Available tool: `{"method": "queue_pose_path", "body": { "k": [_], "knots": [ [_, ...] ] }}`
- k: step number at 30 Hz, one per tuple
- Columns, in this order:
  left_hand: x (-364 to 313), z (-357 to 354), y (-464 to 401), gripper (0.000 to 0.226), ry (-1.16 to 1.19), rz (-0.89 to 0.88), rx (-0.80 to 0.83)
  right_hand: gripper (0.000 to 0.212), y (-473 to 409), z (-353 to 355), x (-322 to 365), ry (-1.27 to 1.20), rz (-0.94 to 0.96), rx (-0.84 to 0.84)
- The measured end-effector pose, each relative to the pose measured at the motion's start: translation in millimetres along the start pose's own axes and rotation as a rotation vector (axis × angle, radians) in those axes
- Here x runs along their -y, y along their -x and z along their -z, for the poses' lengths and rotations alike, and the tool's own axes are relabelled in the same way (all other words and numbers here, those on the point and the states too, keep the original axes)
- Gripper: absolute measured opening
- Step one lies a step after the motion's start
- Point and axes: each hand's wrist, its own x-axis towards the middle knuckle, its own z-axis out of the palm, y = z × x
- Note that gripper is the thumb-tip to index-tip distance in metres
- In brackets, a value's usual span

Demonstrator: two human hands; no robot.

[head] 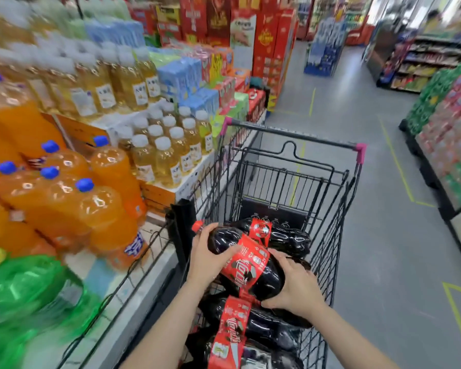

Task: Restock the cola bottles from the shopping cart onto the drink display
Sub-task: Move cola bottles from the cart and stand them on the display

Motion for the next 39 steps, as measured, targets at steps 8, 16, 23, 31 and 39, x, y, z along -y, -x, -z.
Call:
{"method": "queue_pose_path", "body": {
  "k": [8,16,23,31,39],
  "knots": [
    [9,51,105,0.082,0.011,0.039,-0.182,0.116,67,-15,39,0.005,0.196,0.004],
    [21,112,237,0.064,-0.036,0.042,-0.392,0.113,149,-48,92,-0.024,0.416,0.034],
    [36,184,338,0.066,-0.062,0.09,-0.556,0.111,212,-74,168,-0.024,0.572,0.088],
    [61,300,458,0.079,-0.13,0.112,-0.585,0.11,295,-123,282,-0.076,0.715,0.125],
    [94,415,553,0.081,-0.211,0.091,-0.662,0.11,369,-182,397,-0.164,0.782,0.186]
  ]
}}
